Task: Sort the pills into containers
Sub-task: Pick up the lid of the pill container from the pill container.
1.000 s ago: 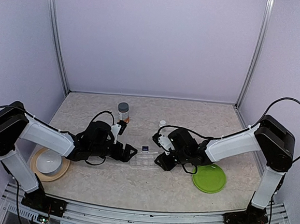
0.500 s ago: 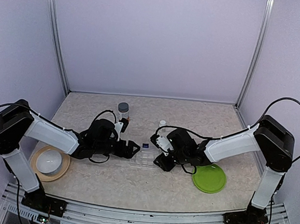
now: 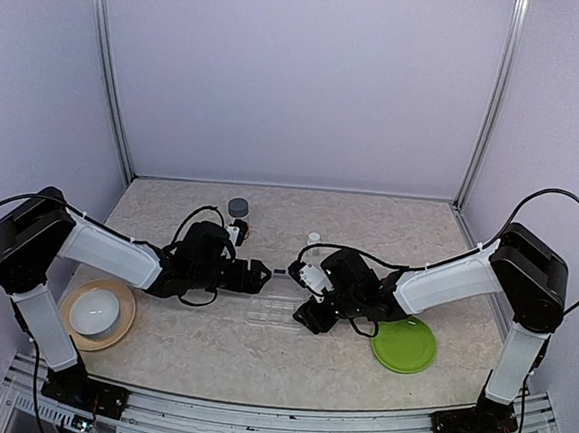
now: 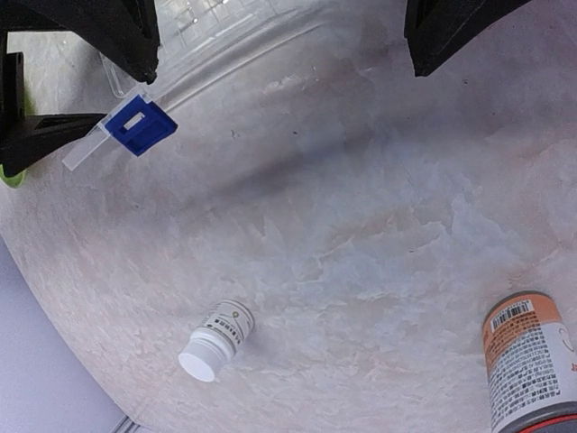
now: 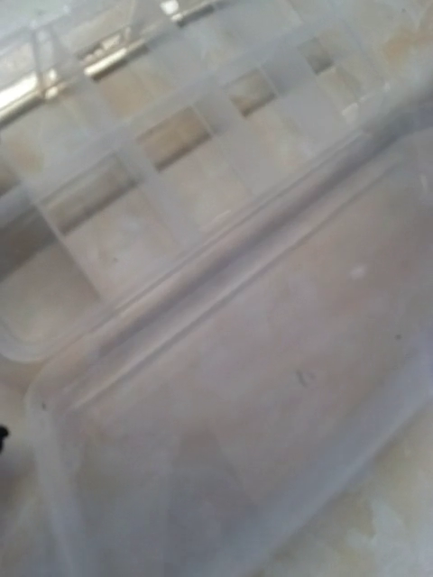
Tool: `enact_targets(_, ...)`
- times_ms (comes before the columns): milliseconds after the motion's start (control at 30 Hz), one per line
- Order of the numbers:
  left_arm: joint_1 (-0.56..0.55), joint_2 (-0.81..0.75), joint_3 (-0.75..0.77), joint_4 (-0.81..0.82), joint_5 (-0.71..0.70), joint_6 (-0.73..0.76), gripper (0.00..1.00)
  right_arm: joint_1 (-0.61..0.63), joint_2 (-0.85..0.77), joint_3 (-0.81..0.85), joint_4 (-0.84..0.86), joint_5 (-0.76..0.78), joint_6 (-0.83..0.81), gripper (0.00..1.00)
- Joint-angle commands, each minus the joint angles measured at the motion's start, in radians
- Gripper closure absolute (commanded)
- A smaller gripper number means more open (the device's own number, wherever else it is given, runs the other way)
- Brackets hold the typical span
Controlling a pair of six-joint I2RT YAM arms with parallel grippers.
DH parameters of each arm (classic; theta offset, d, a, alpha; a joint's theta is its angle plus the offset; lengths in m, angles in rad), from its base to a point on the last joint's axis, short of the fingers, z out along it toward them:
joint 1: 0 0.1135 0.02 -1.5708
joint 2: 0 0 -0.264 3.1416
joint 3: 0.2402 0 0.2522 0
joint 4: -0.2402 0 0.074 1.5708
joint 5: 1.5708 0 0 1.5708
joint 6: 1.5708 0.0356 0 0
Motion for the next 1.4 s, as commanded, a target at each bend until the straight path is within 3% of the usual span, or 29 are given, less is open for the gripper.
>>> enact_targets(0, 0.010, 0.042, 0.034, -0.062, -0.029, -0.017, 0.08, 0.018, 0.033, 0.001, -0.052, 0.013, -0.015, 0.34)
enact_targets(800, 0.022, 0.201, 0.122, -0.169, -0.024, -0.022, 0.08, 0.018, 0.019, 0.011, -0.070, 0.052, -0.015, 0.27)
enact_targets(1367, -0.047, 0.235, 0.257, -0.426, -0.264, 0.065, 0.14, 0.018, -0.002, 0.002, -0.070, 0.054, -0.015, 0.26)
